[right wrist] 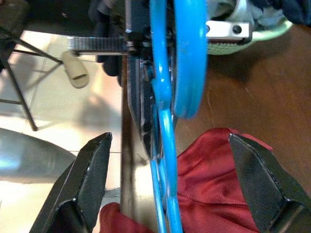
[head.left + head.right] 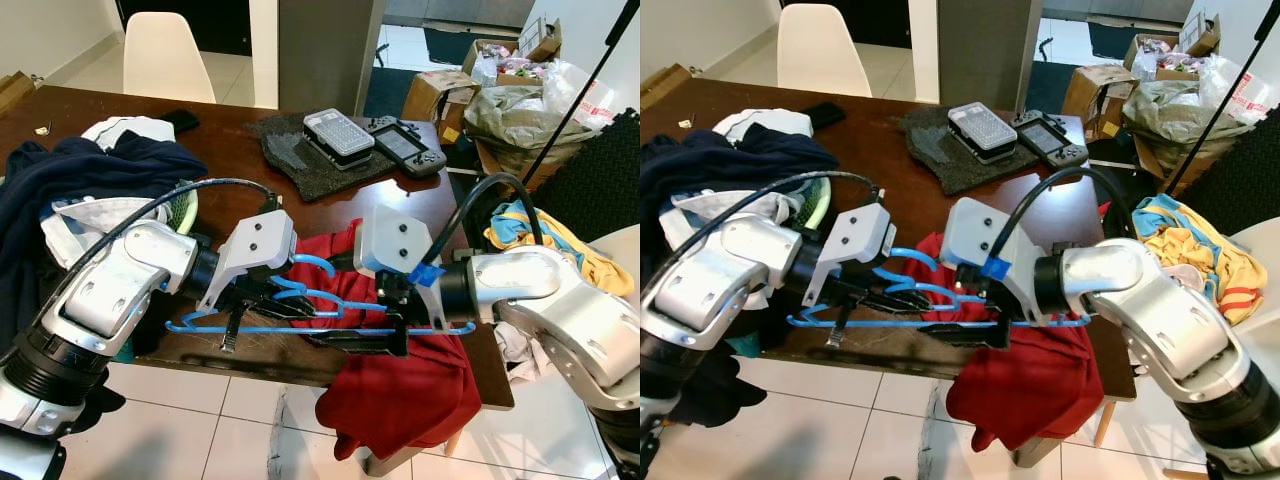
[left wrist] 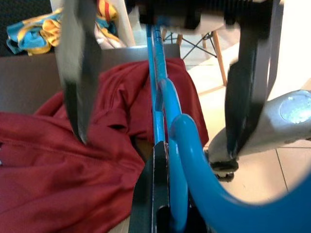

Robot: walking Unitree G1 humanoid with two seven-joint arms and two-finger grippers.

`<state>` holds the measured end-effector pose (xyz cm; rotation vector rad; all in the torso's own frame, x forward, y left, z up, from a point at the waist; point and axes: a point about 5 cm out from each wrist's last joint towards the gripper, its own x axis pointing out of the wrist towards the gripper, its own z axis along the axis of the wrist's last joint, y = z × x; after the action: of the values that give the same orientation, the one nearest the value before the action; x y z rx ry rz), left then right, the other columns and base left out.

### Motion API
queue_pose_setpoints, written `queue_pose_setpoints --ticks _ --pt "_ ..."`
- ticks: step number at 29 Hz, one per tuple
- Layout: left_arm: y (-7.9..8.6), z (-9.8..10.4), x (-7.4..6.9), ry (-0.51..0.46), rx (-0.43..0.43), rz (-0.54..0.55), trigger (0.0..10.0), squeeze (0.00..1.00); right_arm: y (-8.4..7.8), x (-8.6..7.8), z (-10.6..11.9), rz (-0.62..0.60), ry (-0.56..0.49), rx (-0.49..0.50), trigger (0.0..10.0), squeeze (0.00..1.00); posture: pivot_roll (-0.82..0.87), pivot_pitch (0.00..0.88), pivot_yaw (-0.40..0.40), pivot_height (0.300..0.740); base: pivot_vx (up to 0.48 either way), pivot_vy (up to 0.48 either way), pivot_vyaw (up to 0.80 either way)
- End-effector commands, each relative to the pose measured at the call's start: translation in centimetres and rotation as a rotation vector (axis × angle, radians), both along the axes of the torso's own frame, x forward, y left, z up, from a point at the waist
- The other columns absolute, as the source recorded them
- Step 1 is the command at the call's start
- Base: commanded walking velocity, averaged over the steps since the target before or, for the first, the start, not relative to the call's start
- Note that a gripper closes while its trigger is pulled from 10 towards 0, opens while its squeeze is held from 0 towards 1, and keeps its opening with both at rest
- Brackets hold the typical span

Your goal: Hang hanger

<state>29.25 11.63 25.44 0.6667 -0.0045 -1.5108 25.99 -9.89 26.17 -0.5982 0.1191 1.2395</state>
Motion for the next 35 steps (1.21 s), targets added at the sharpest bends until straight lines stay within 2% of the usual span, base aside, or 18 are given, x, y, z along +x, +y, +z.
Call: queue_pose_setpoints --ticks 1,2,3,22,23,25,26,28,31,32,35 --pt "-0.6 0.4 -0.3 -0.024 -0.013 -0.029 10.0 0.0 0.2 0.0 -0.2 -0.006 0.005 -0.012 5.3 0.0 0.04 0.134 0.002 0.74 0.0 0.0 0.0" --pt "-0.7 0.4 -0.2 -0.029 -0.012 -0.034 10.0 0.0 0.5 0.1 -0.3 -0.015 0.005 -0.003 3.6 0.0 0.04 0.136 0.003 0.74 0.0 0.0 0.0" --pt "-0.8 0.4 -0.3 -0.031 -0.008 -0.041 10.0 0.0 0.7 0.2 -0.2 -0.02 0.004 0.008 0.0 0.0 0.04 0.136 0.003 0.74 0.0 0.0 0.0" --pt "-0.7 -0.4 -0.9 -0.029 0.043 -0.087 10.0 0.0 1.3 0.3 -0.1 -0.022 -0.013 0.018 0.0 0.0 0.04 0.141 0.004 0.74 0.0 0.0 0.0" --pt "-0.6 -0.5 -1.1 -0.028 0.055 -0.104 10.0 0.0 1.3 0.2 -0.1 -0.01 -0.023 0.011 10.0 0.0 0.04 0.141 0.004 0.74 0.0 0.0 0.0" --pt "-0.6 -0.5 -1.1 -0.028 0.055 -0.104 10.0 0.0 1.3 0.2 -0.1 -0.01 -0.023 0.011 10.0 0.0 0.04 0.141 0.004 0.74 0.0 0.0 0.0" --pt "-0.5 -0.5 -1.2 -0.028 0.063 -0.116 10.0 0.0 1.3 -0.2 -0.2 0.022 -0.026 -0.002 10.0 0.98 0.04 0.141 0.004 0.74 0.0 0.0 0.0" --pt "-0.4 -0.5 -1.3 -0.028 0.065 -0.123 10.0 0.0 1.3 -0.5 -0.2 0.039 -0.028 -0.003 10.0 1.0 0.04 0.141 0.004 0.74 0.0 0.0 0.0" --pt "-0.4 -0.4 -1.4 -0.03 0.065 -0.129 10.0 0.0 1.3 -0.4 -0.1 0.029 -0.037 0.003 10.0 1.0 0.04 0.141 0.004 0.74 0.0 0.0 0.0" --pt "-0.4 -0.4 -1.5 -0.03 0.064 -0.136 10.0 0.0 1.2 -0.3 0.0 0.021 -0.043 0.004 10.0 0.0 0.04 0.139 -0.001 0.74 0.0 0.0 0.0" --pt "-0.4 -0.3 -1.6 -0.03 0.064 -0.145 10.0 0.0 1.0 0.0 0.2 0.007 -0.046 0.005 10.0 0.0 0.04 0.137 0.0 0.74 0.0 0.0 0.0"
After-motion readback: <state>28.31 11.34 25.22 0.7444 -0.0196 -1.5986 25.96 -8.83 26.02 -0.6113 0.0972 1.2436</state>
